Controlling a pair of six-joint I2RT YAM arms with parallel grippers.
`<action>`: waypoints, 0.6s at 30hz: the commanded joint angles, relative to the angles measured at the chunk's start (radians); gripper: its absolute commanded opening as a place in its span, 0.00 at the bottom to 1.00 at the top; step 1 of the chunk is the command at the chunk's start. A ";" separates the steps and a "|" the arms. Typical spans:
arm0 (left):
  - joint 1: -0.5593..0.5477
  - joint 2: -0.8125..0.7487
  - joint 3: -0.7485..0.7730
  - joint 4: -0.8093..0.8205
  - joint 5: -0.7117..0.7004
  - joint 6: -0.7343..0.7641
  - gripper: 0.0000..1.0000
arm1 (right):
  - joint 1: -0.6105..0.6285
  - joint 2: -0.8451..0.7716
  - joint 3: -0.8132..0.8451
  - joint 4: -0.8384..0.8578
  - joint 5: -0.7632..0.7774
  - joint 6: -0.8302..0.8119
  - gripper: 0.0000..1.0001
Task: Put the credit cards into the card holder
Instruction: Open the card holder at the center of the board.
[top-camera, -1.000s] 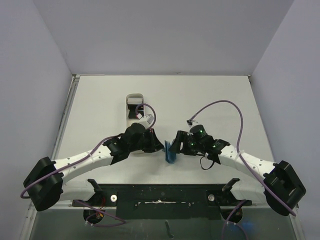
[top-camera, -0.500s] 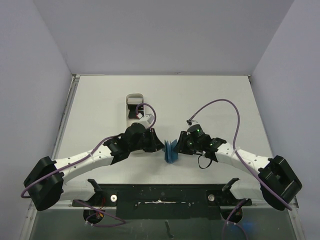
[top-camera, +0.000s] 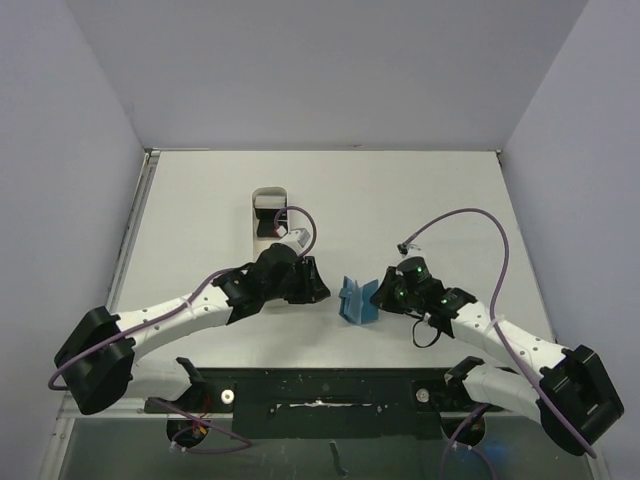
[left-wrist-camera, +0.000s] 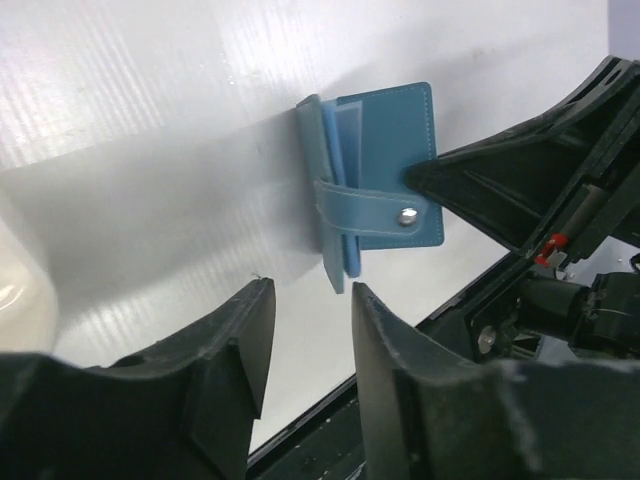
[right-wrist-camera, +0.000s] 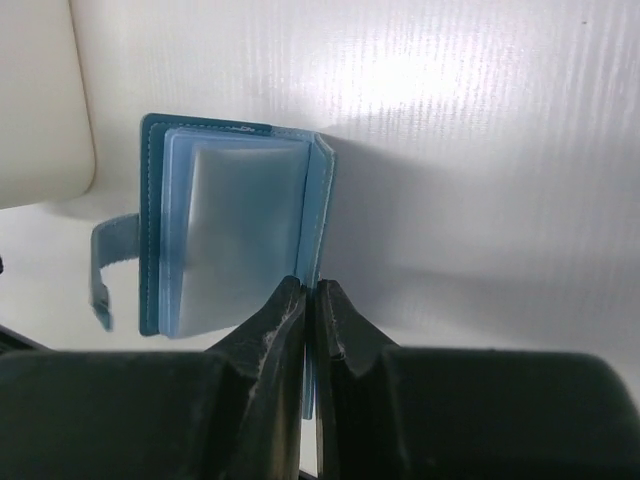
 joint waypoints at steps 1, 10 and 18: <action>0.002 0.047 -0.008 0.167 0.093 -0.029 0.39 | -0.025 -0.059 -0.030 0.007 0.002 -0.019 0.00; 0.001 0.220 0.049 0.316 0.206 -0.015 0.65 | -0.041 -0.107 -0.057 0.000 -0.019 -0.028 0.00; -0.019 0.273 0.105 0.364 0.241 0.048 0.68 | -0.043 -0.136 -0.039 -0.026 -0.002 -0.014 0.00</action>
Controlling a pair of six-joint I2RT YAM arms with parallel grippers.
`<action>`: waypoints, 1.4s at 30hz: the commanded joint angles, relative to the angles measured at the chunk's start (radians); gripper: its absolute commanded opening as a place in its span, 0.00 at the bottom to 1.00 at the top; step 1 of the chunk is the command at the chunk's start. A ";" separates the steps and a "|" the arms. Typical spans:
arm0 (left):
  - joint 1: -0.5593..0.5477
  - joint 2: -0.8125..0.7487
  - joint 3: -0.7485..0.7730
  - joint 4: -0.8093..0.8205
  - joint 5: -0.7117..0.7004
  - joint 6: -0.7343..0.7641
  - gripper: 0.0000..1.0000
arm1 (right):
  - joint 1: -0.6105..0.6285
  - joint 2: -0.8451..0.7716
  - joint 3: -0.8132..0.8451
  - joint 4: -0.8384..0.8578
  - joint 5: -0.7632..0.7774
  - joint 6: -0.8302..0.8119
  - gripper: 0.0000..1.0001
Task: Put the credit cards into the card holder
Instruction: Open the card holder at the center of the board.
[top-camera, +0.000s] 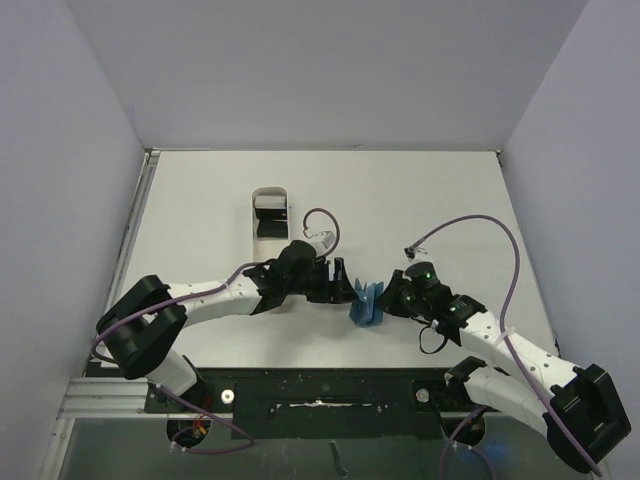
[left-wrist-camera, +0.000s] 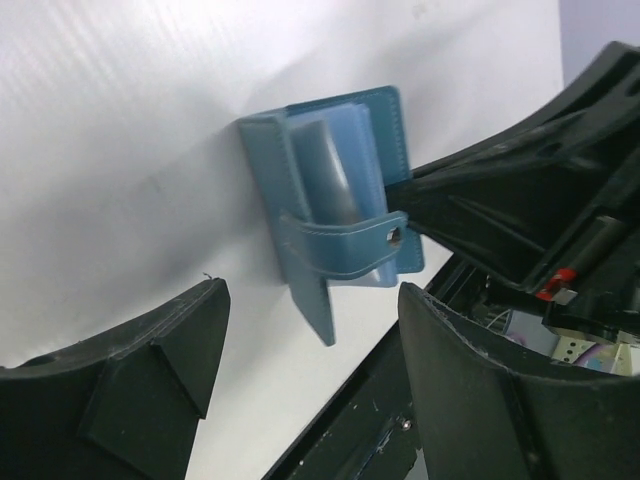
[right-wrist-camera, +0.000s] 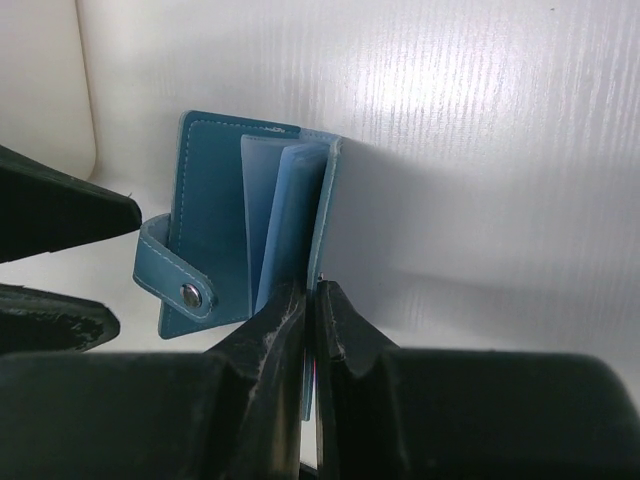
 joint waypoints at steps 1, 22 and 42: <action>-0.024 -0.004 0.068 0.086 0.018 0.076 0.69 | -0.011 -0.023 0.017 0.001 0.017 0.004 0.00; -0.069 0.168 0.260 -0.073 -0.199 0.117 0.69 | 0.002 -0.015 0.003 0.064 -0.051 -0.014 0.00; -0.062 0.165 0.231 -0.066 -0.181 0.102 0.26 | -0.013 0.011 -0.014 0.047 -0.008 -0.026 0.00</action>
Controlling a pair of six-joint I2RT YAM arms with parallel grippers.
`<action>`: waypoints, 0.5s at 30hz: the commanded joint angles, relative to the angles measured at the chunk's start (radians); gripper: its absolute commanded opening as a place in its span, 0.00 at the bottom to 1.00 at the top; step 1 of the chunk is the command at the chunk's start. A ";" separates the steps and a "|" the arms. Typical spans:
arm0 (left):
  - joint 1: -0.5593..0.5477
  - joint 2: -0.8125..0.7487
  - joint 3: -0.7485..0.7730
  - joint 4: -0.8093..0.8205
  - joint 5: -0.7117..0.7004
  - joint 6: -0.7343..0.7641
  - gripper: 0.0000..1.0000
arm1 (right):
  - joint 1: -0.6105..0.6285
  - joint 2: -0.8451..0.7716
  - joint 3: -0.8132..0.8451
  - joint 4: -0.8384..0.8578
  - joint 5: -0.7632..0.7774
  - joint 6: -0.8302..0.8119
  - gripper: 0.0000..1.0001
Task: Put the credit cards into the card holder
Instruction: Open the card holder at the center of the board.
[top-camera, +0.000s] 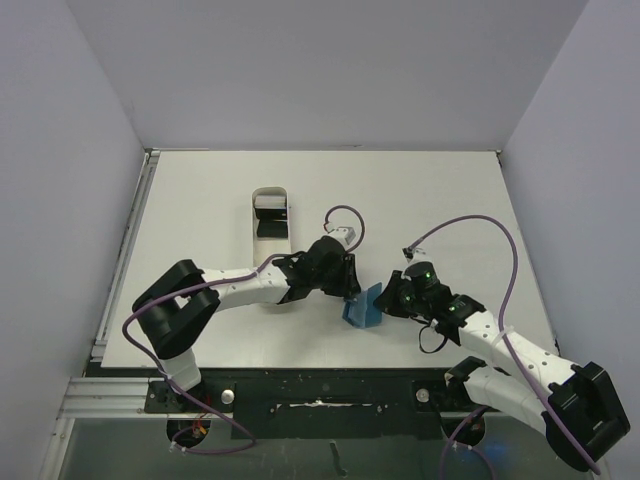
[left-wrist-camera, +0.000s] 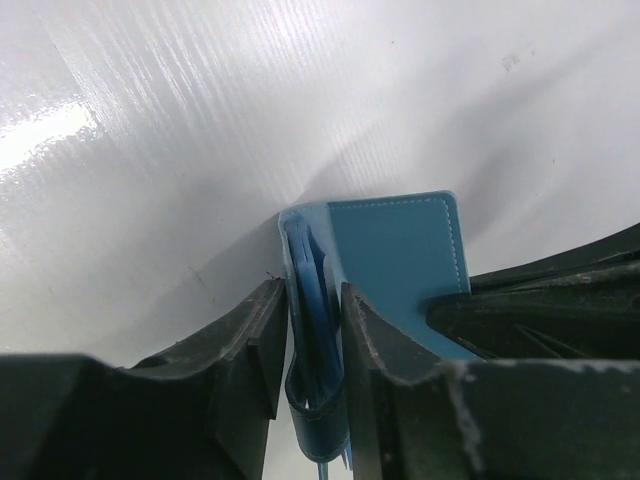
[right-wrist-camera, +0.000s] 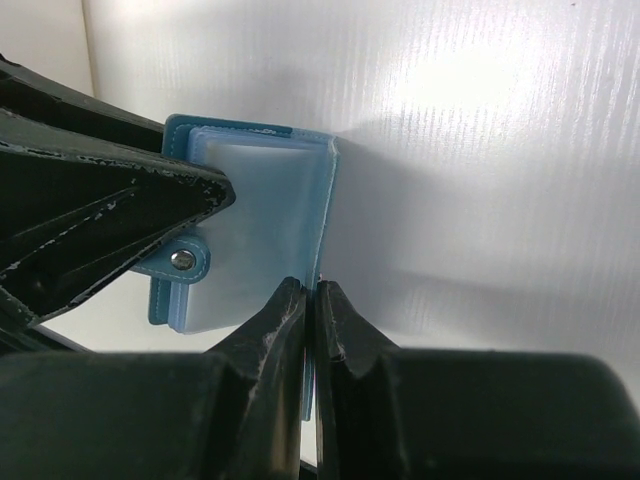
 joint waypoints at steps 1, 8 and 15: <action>0.005 -0.039 -0.003 0.060 0.028 -0.015 0.25 | -0.009 0.001 -0.012 0.032 0.025 -0.020 0.00; 0.017 -0.054 -0.039 0.116 0.079 -0.056 0.26 | -0.024 0.005 -0.020 0.024 0.024 -0.029 0.00; 0.033 -0.070 -0.068 0.162 0.121 -0.092 0.36 | -0.031 0.009 -0.024 0.018 0.024 -0.030 0.00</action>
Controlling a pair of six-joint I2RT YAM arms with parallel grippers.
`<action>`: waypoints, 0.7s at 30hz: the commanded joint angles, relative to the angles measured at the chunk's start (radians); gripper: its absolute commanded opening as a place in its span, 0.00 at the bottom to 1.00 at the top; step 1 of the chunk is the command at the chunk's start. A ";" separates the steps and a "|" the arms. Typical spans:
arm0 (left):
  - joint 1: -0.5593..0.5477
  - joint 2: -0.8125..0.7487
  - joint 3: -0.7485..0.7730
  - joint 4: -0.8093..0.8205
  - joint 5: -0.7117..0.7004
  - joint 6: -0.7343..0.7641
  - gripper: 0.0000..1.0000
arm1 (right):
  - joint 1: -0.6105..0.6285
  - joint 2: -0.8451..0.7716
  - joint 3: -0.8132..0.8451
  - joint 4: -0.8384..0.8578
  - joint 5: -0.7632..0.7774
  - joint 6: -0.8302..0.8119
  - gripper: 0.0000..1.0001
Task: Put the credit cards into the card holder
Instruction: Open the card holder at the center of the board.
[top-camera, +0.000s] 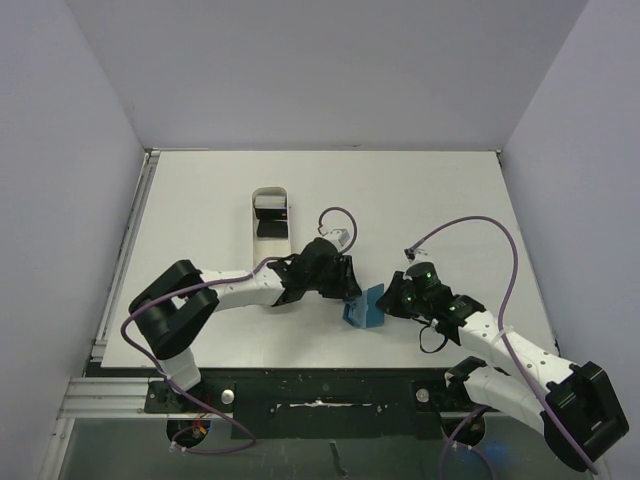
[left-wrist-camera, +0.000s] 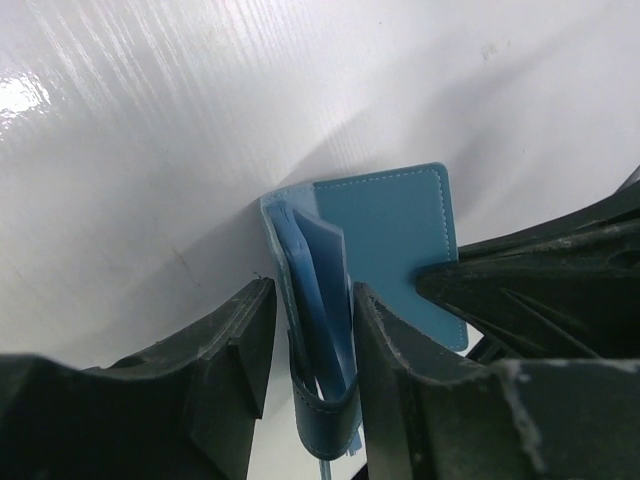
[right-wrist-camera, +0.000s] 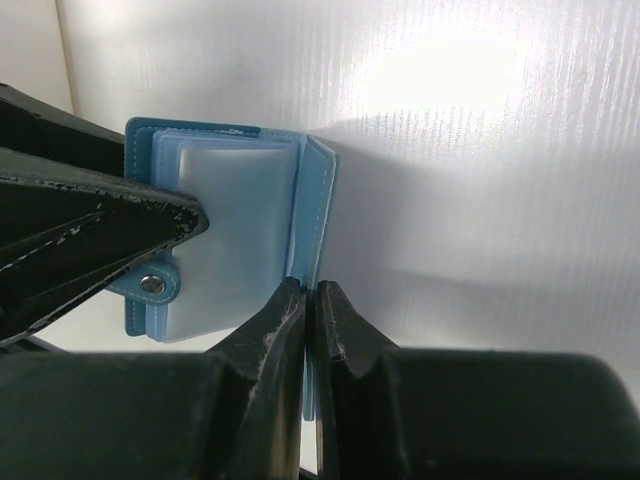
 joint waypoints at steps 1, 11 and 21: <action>0.012 -0.061 -0.015 0.099 0.051 -0.034 0.36 | -0.010 0.005 -0.012 0.021 0.017 -0.019 0.00; 0.038 -0.087 -0.059 0.177 0.095 -0.082 0.35 | -0.014 -0.001 -0.017 0.017 0.015 -0.022 0.00; 0.044 -0.061 -0.060 0.196 0.120 -0.085 0.13 | -0.015 -0.005 -0.019 0.022 0.009 -0.022 0.00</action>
